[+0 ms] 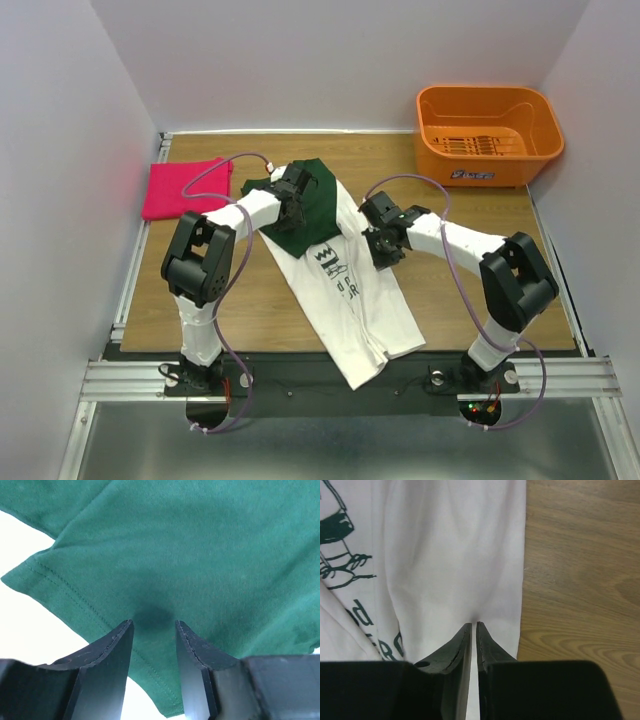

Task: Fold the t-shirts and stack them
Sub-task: Fold the tshirt

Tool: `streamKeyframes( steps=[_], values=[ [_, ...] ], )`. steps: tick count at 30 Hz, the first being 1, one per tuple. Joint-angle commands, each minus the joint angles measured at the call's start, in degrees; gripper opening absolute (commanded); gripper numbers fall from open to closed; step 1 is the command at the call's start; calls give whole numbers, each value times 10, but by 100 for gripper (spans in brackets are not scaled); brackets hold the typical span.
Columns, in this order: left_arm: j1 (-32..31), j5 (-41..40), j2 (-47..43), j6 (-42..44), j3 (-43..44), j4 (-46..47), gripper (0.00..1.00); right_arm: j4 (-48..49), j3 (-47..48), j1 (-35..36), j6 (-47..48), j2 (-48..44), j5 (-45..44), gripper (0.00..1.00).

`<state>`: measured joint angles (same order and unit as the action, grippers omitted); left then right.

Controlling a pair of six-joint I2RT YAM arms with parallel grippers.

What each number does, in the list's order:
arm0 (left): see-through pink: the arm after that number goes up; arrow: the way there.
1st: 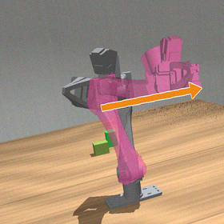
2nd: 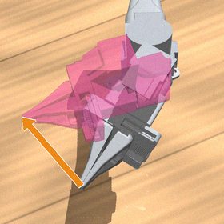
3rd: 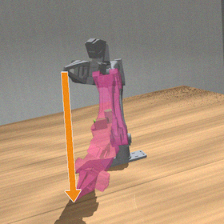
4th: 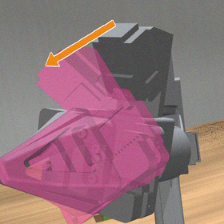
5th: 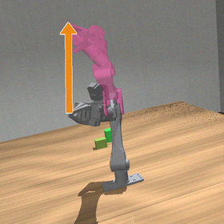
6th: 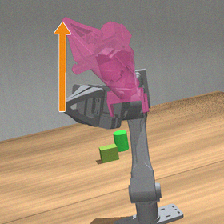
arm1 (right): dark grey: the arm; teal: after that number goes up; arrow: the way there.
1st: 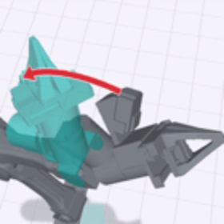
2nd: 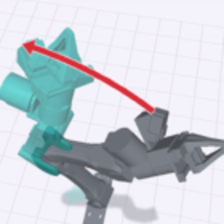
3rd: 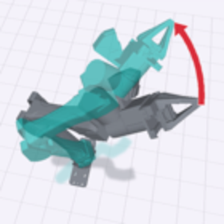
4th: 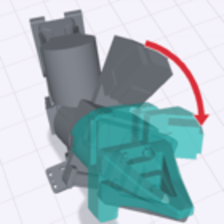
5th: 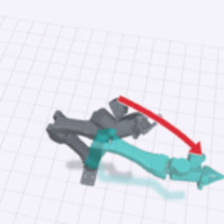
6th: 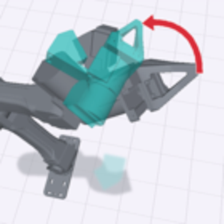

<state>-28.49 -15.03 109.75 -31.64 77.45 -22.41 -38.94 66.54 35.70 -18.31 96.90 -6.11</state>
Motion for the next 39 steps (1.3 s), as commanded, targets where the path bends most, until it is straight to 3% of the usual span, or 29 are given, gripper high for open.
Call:
streamKeyframes(
  steps=[1, 9, 16, 25, 28, 32, 36, 39],
  values=[
    [1, -20, 11, -8, -1, 5, 50, 40, -15, 0, 13, 14, 15, 14],
    [40, -33, 89, 38, 52, 3, 50, 57, -31, -27, 20, 38, 13, 12],
    [84, -36, 166, 85, 188, -19, 51, 58, -1, -29, 8, 62, 21, 13],
    [96, -5, 208, 122, 289, -8, 62, 59, 59, -27, -18, 77, 58, 20],
    [93, 8, 171, 117, 263, 0, 66, 57, 57, -27, -32, 45, 107, 36],
    [75, 11, 82, 109, 200, 12, 71, 55, 30, 1, -40, -5, 126, 48],
    [46, -10, -65, 71, 117, -2, 73, 35, -8, 66, -59, -48, 111, 48],
    [23, -16, -167, 34, 7, -21, 73, 18, -43, 131, -83, -64, 95, 48]
  ],
)
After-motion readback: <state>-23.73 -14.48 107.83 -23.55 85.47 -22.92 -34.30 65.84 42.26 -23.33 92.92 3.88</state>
